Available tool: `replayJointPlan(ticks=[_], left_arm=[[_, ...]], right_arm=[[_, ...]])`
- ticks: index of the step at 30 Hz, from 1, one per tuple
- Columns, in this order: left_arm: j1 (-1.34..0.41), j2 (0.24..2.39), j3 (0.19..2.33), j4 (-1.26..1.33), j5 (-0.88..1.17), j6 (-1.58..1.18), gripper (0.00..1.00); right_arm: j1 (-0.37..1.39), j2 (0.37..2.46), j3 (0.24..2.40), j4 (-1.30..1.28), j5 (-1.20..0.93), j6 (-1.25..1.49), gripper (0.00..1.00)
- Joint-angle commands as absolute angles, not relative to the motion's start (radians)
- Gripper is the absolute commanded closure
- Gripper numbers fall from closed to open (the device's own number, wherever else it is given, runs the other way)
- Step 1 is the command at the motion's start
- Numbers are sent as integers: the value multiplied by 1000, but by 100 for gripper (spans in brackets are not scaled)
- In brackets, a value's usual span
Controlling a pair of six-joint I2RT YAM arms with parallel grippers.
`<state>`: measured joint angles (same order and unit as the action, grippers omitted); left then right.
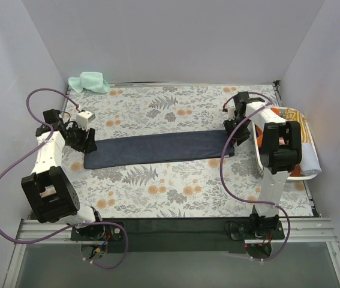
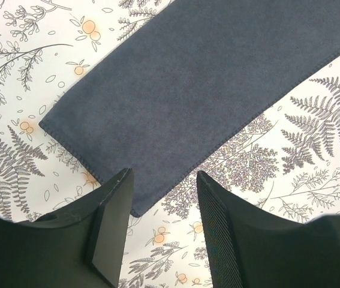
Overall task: Roll the towels
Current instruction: Fold the towel
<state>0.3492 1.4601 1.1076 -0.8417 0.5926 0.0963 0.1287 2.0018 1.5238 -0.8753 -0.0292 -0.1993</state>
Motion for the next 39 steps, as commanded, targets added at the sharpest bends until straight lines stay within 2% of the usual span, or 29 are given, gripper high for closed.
replayJointPlan(ticks=[1,8,11,12,14,20,21,27,31,32,39], left_arm=[[344,1427,1137,-861,620,98,56],[344,1427,1131,-842,621,91,56],[345,1433,1132,-838,621,84,56],[344,1436,1135,-836,621,84,56],[344,1436,1137,-834,620,83,56],[345,1448,1163,-836,629,72,56],[345,1448,1166,-838,637,72,48],[344,1457,1177,-842,653,68,47],[344,1474,1190,-856,667,55,42],[344,1479,1193,-857,673,52,36],[345,1502,1219,-862,678,25,34]], right_arm=[[129,2025,1493,-867,-67,-158,62],[130,2032,1404,-836,-89,-161,67],[127,2037,1384,-824,-113,-164,78],[124,2037,1387,-824,-123,-163,88],[111,2036,1402,-827,-137,-163,98],[17,2020,1499,-873,-130,-205,99],[9,2017,1512,-888,-126,-218,99],[14,1980,1597,-925,-219,-293,99],[72,1977,1629,-968,-297,-321,99],[87,1971,1632,-972,-311,-325,99],[259,1991,1660,-974,-371,-334,99]])
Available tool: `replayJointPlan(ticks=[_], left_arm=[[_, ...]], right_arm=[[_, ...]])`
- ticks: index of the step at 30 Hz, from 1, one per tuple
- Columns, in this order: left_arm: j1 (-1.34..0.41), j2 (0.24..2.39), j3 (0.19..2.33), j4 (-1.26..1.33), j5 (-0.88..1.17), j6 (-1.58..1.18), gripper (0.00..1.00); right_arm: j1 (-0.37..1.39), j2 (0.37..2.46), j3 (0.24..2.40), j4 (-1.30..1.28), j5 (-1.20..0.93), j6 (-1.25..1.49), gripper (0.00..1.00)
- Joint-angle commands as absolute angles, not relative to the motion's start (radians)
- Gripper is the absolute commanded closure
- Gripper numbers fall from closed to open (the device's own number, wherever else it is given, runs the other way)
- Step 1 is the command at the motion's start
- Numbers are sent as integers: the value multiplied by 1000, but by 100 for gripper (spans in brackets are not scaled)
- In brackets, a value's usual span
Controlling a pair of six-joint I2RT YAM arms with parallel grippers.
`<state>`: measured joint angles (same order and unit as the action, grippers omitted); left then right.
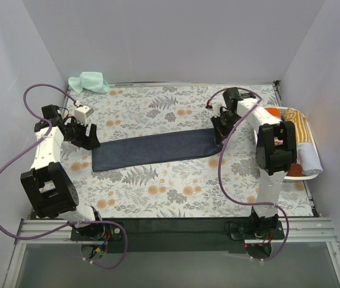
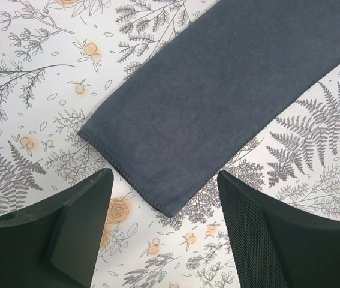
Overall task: Roll the towels
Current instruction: Fold the towel
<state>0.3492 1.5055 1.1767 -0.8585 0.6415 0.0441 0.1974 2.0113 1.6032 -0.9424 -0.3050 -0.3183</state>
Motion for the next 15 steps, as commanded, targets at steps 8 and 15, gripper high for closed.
replayJointPlan(ticks=[8,15], left_arm=[[344,1523,1232,-897,695,25,16],[345,1542,1232,-905,680,6,12]], right_arm=[[402,2120,1787,-974,-451,-262,99],[449,2203,1844,-974,-558,-213,99]])
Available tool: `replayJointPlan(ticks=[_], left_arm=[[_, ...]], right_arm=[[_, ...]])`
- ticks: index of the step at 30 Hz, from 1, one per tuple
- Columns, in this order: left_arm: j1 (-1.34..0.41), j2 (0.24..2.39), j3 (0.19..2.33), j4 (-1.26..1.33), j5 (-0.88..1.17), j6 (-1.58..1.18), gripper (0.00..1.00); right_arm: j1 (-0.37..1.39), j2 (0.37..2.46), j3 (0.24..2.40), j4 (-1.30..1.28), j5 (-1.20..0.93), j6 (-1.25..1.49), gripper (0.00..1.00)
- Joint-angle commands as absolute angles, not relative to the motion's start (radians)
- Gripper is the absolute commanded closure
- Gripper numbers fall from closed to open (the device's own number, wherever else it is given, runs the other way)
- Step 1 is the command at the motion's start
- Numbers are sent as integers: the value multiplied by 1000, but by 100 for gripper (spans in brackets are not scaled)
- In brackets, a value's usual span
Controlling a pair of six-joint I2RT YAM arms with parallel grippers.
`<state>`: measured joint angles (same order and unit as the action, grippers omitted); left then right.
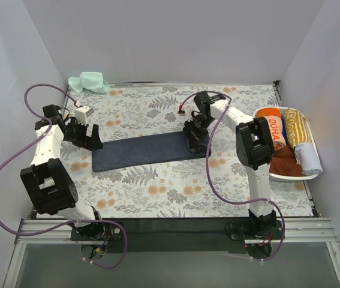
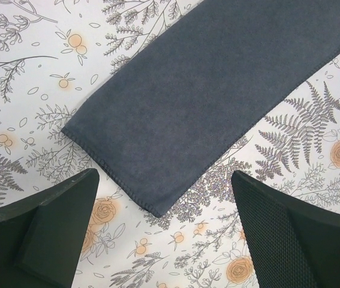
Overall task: Roll the towels
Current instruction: Fold the towel
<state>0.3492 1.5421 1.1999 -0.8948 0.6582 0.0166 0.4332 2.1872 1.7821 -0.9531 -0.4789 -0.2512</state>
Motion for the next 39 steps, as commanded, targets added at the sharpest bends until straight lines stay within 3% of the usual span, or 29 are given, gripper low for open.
replayJointPlan(ticks=[1,22,27,31,32,34,37,39], left_arm=[[345,1543,1230,-904,677,6,12],[344,1551,1227,-891,661,-23,11],[344,1529,1209,-879,652,-6,11],[337,1532,1203,-881,624,-5,12],[337,1532,1206,-882,624,-5,12],[334,1528,1200,-885,624,-5,13],[321,1516,1187,-882,630,-5,18],[305,1500,1161,-870,618,-5,22]], right_arm=[[454,2209,1847,-973,-564,-210,99],[522,2269,1888,-959,-581,-169,99],[523,2276,1925,-959,-612,-169,88],[522,2257,1908,-965,-661,-179,70],[520,2246,1902,-968,-670,-179,61],[505,2206,1881,-968,-712,-193,57],[456,2152,1855,-965,-785,-213,60],[408,2126,1836,-963,-807,-218,71]])
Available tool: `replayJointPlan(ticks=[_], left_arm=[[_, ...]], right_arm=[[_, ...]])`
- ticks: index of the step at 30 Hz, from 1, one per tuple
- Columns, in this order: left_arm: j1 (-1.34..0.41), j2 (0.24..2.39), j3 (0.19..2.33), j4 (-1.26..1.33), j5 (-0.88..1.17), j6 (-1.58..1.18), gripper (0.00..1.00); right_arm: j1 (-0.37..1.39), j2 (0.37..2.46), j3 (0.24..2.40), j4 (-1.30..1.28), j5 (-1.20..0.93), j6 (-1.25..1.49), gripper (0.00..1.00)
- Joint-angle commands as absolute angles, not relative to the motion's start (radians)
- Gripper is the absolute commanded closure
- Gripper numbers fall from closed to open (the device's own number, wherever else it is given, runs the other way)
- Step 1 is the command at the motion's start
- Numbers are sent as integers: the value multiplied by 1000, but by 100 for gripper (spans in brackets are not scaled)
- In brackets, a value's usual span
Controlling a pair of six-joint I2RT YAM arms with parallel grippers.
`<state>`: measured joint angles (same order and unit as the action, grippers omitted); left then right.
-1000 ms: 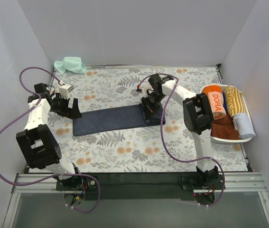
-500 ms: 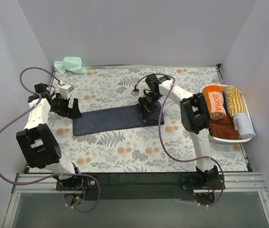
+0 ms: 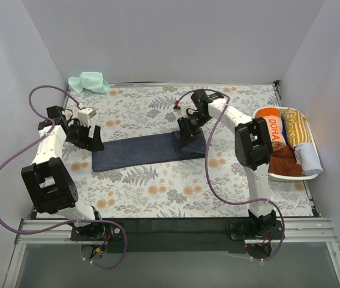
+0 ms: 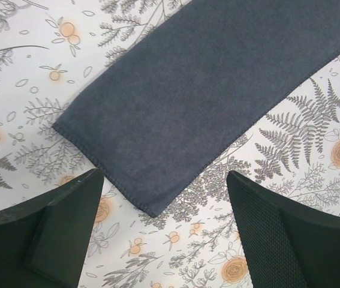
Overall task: Roll the towels
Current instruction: Fold the towel
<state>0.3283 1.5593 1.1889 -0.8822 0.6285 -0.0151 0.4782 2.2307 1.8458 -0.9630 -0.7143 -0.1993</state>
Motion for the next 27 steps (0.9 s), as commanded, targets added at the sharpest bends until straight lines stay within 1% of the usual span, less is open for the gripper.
replayJointPlan(ticks=[1,2,3,10,15,17,21,23,25,27], left_arm=[[302,1496,1154,-865,614,-5,23],[298,1490,1138,-858,611,-5,24],[293,1489,1132,-853,607,-5,25],[281,1508,1127,-845,606,-5,27],[267,1511,1115,-839,600,-8,29],[261,1519,1112,-839,598,-14,30],[244,1525,1108,-833,598,-20,32],[241,1529,1108,-834,598,-20,32],[235,1531,1106,-833,603,-20,32],[233,1529,1104,-830,606,-18,32]], right_arm=[[396,2122,1818,-963,-796,-225,75],[382,2117,1809,-963,-775,-230,84],[382,2117,1796,-963,-746,-239,88],[405,2155,1700,-939,-686,-272,94],[456,2210,1666,-878,-646,-250,94],[472,2235,1670,-865,-649,-242,91],[489,2260,1686,-856,-675,-230,89],[486,2247,1686,-867,-707,-235,89],[483,2192,1677,-877,-778,-256,89],[473,2113,1663,-877,-828,-265,85]])
